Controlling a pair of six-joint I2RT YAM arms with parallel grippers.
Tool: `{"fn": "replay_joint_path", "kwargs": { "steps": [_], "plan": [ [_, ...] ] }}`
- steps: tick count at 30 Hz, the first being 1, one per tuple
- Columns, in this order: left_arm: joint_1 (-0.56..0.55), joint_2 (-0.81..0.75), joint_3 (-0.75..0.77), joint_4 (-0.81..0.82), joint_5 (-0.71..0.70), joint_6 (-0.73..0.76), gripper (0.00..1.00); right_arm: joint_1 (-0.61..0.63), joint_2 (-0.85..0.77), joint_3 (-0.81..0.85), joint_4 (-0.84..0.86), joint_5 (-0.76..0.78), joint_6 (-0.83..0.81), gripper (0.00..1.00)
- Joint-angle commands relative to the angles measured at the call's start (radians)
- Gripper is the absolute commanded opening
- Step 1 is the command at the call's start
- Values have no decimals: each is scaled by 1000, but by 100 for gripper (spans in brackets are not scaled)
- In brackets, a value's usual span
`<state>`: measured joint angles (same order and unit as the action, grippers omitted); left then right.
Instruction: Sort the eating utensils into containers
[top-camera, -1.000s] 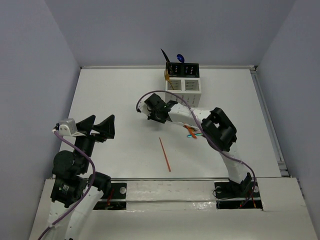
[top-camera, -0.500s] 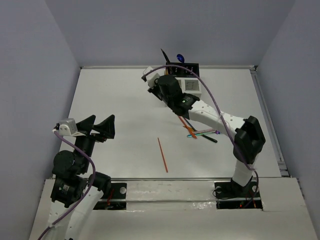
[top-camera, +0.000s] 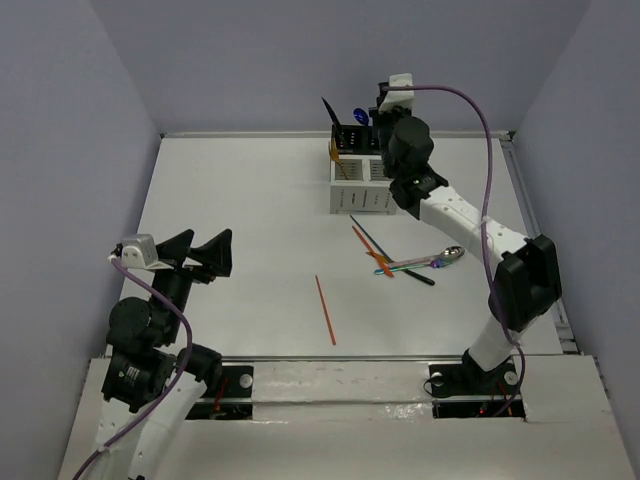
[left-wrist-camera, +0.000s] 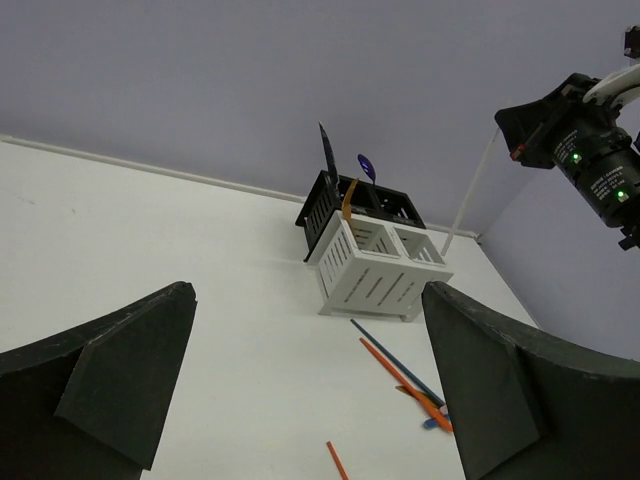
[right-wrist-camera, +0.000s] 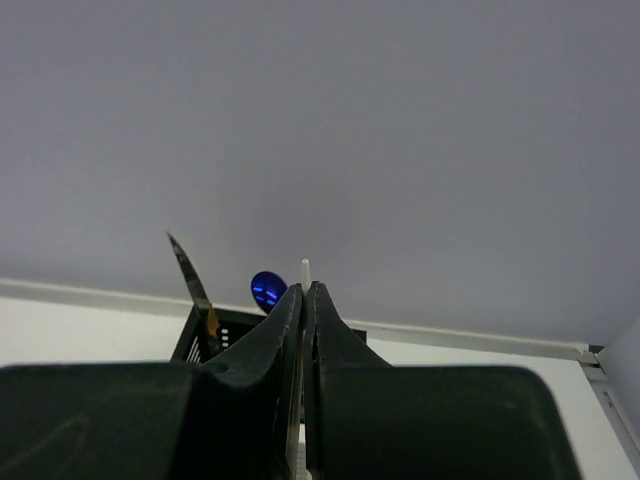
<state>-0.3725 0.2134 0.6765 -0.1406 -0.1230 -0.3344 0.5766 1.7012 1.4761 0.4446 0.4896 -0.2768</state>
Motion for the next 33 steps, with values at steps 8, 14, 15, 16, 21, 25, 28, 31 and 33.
{"fn": "replay_joint_path", "kwargs": {
  "steps": [8,14,15,16,21,25,28,31,33],
  "plan": [
    [-5,15,-2,26,14,5,99,-81,72,35,217,4,88,0],
    [-5,9,-2,22,13,5,99,-90,129,6,221,0,47,0],
    [-5,11,0,22,13,5,99,-90,133,-2,221,3,42,0],
    [-5,11,0,22,13,5,99,-99,138,-11,218,0,36,0],
    [-5,11,-2,24,14,5,99,-109,146,-75,201,-37,60,0],
    [-5,14,-3,26,16,5,99,-109,143,-60,114,-100,93,6],
    [-5,15,-3,27,16,5,99,-109,141,-27,40,-106,117,34],
    [-5,12,-3,27,14,5,99,-109,132,-4,-26,-117,129,58],
    [-5,14,-3,27,13,5,99,-109,123,4,-62,-128,136,63]
  ]
}}
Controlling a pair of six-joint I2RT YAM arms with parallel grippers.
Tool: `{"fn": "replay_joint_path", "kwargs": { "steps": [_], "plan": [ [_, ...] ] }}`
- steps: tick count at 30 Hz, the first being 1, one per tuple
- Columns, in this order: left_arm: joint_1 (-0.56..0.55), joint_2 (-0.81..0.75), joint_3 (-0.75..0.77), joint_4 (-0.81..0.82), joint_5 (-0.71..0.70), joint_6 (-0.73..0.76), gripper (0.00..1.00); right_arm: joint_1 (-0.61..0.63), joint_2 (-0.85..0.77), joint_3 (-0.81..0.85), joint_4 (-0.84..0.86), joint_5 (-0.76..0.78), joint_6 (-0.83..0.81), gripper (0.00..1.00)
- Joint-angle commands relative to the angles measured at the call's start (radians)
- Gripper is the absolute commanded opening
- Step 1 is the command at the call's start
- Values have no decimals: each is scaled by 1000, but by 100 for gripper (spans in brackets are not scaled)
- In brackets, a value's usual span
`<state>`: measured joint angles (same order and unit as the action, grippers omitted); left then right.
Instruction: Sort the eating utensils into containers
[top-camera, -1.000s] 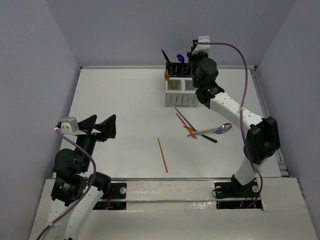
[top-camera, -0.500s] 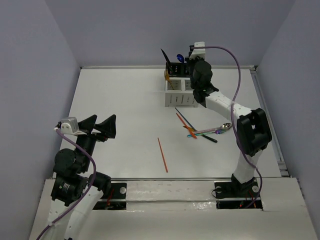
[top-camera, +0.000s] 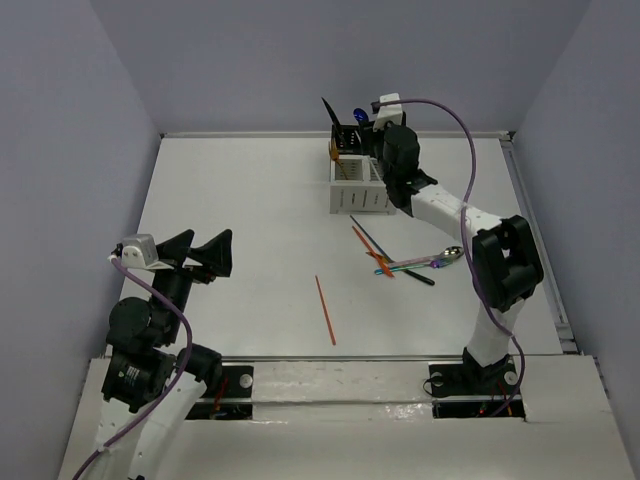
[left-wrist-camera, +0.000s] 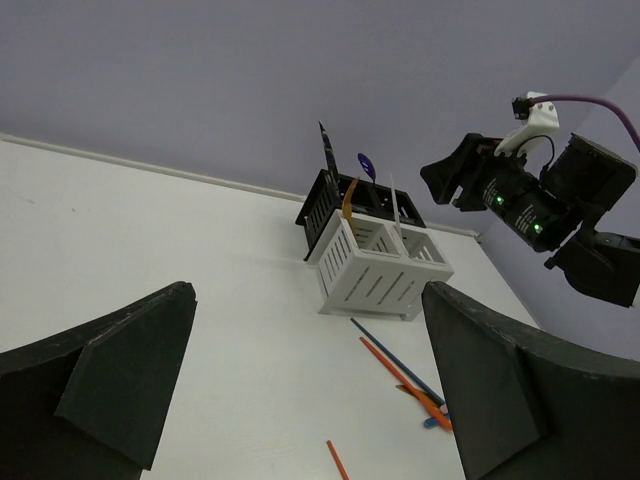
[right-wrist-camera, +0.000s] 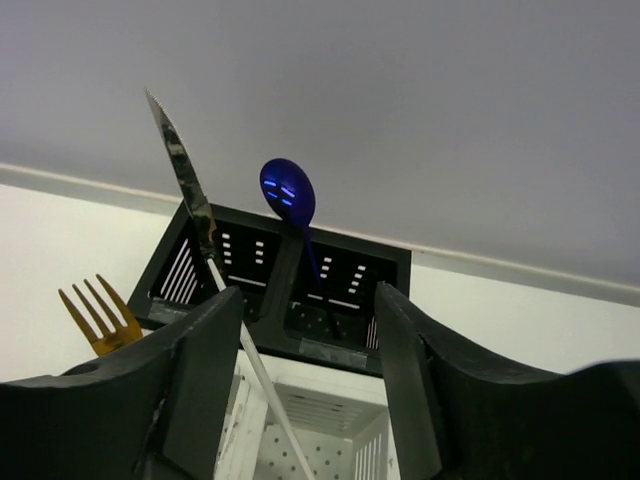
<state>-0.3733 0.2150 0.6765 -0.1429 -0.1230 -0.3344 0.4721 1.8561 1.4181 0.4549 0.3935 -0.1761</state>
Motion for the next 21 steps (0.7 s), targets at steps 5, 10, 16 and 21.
{"fn": "replay_joint_path", "kwargs": {
  "steps": [5,10,16,21],
  "plan": [
    [-4,11,-3,29,14,5,99,-4,-132,13,-175,-132,102,65],
    [-4,7,-5,32,14,5,99,120,-262,-106,-336,-215,150,65],
    [-4,9,-5,25,20,5,99,321,-345,-223,-628,-174,278,62],
    [-4,4,-5,32,23,3,99,474,-344,-309,-760,-196,463,55]
  ]
}}
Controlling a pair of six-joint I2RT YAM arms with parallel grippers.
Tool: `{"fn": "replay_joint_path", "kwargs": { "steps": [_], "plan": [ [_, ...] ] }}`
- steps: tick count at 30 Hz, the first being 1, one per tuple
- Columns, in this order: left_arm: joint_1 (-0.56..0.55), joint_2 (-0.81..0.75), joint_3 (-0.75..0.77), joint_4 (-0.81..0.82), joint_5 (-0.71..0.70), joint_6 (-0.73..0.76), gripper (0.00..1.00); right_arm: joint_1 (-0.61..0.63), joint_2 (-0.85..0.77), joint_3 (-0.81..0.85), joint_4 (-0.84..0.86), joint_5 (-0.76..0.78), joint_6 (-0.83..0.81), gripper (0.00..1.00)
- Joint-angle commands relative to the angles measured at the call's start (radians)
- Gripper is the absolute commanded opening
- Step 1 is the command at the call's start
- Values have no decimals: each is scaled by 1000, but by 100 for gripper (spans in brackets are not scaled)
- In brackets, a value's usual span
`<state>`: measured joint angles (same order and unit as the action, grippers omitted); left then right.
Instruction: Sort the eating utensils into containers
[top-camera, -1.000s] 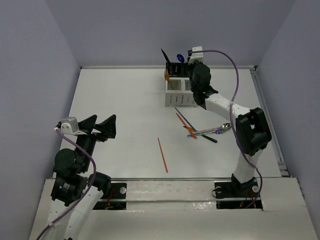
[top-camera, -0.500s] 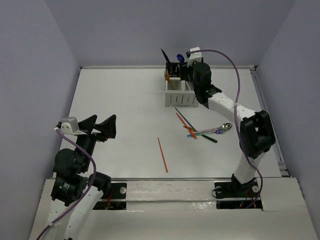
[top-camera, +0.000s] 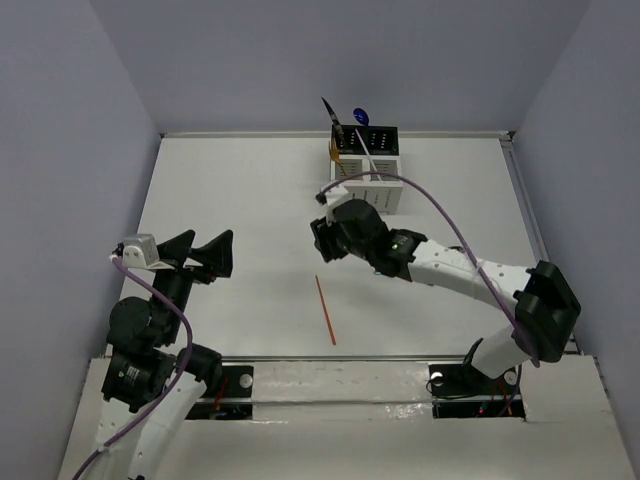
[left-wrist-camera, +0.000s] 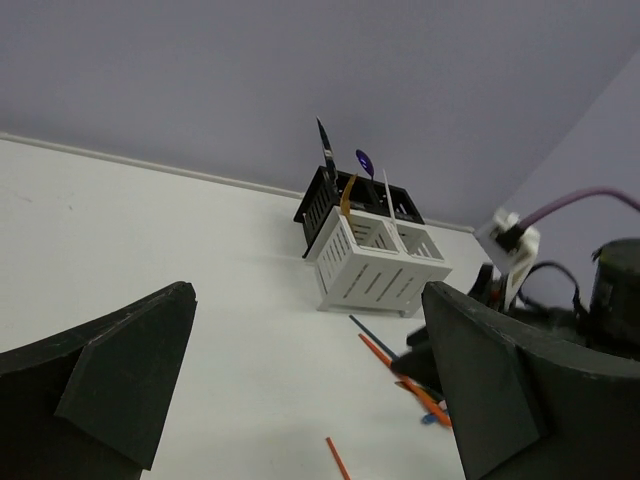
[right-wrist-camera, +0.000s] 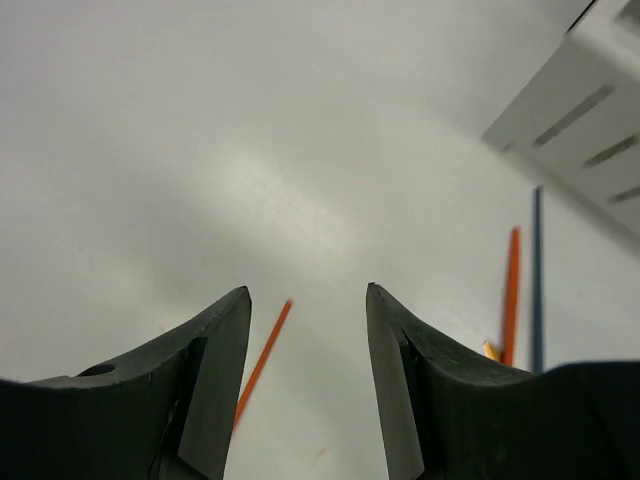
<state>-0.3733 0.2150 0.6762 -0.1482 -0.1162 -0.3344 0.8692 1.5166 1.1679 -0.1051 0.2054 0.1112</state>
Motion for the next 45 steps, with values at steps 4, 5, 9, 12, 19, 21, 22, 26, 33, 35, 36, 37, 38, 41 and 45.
{"fn": "replay_joint_path", "kwargs": {
  "steps": [4,5,9,12,19,21,22,26,33,35,36,37,38,41,45],
  "plan": [
    [-4,0,-4,36,13,3,99,212,48,-77,-258,80,333,53],
    [5,-2,-3,35,12,3,99,223,65,-77,-271,94,352,52],
    [5,0,-3,29,12,3,99,246,135,-88,-240,89,409,50],
    [5,1,-3,22,9,3,99,246,168,-93,-212,86,426,48],
    [5,-3,-3,19,7,3,99,246,270,-71,-229,108,458,44],
    [5,-6,-3,19,9,3,99,246,289,-68,-225,103,462,43],
    [5,-6,-3,19,10,3,99,246,295,-67,-223,100,463,42],
    [5,-11,-1,19,12,2,99,246,349,-31,-275,141,473,28],
    [5,-22,-3,15,13,1,99,246,372,-8,-311,184,473,4],
    [5,-22,-3,13,15,1,99,246,352,-5,-298,207,463,0],
    [5,-22,-3,13,15,1,99,246,341,-1,-291,221,453,0],
    [5,-22,-4,13,15,1,99,246,314,10,-275,253,435,0],
    [5,-20,-3,12,15,1,99,246,298,18,-263,271,426,0],
    [5,-22,-3,10,13,1,99,237,213,24,-155,293,364,0],
    [5,-14,-3,10,12,1,99,176,107,21,-16,285,286,0]
  ]
}}
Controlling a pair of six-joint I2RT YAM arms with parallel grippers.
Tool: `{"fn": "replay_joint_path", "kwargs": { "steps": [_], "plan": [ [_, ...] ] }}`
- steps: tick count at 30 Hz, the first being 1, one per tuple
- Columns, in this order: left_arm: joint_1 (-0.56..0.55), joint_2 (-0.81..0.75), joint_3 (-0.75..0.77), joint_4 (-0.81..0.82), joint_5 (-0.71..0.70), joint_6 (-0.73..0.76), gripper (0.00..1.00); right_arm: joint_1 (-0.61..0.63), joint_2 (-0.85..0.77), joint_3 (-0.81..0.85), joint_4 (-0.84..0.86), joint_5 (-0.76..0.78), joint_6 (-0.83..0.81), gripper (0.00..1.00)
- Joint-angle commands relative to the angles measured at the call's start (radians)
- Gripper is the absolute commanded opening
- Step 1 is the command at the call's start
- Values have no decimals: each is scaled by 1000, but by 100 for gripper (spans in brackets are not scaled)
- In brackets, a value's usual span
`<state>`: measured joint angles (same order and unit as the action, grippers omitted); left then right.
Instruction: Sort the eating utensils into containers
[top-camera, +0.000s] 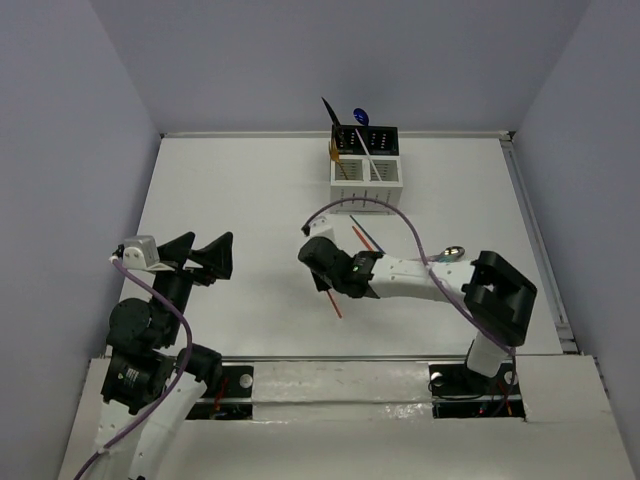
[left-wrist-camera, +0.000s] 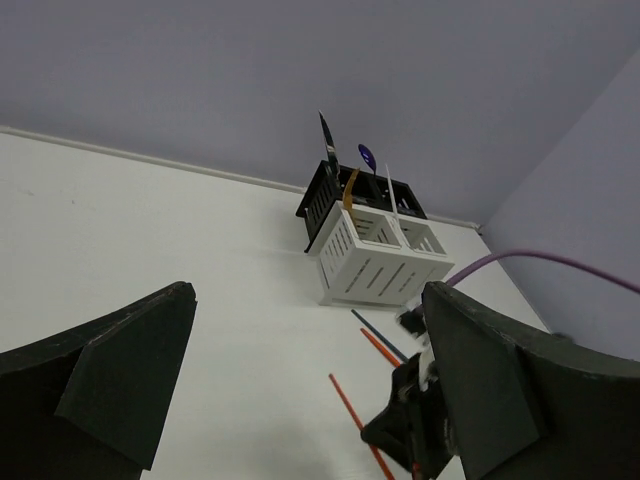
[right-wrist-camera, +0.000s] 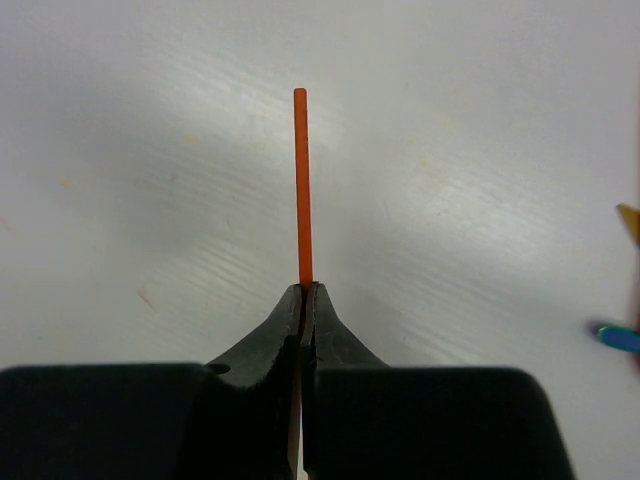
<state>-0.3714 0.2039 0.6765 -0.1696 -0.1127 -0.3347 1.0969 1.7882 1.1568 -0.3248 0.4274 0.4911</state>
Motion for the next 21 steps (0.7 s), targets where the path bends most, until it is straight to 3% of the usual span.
{"fn": "replay_joint_path", "kwargs": {
  "steps": [1,4,7,10,13,21],
  "plan": [
    [3,0,-5,30,10,2,99,-81,-186,32,254,101,-133,0],
    [3,0,-5,30,11,2,99,-149,-278,14,357,129,-189,0],
    [3,2,-5,30,16,2,99,-299,-381,-51,606,27,-226,0],
    [3,8,-6,30,21,3,99,-356,-420,-74,786,10,-267,0],
    [3,14,-6,31,27,3,99,-420,-409,-36,843,31,-356,0],
    [3,28,-5,35,24,6,99,-610,-181,139,929,-29,-439,0]
  ]
}}
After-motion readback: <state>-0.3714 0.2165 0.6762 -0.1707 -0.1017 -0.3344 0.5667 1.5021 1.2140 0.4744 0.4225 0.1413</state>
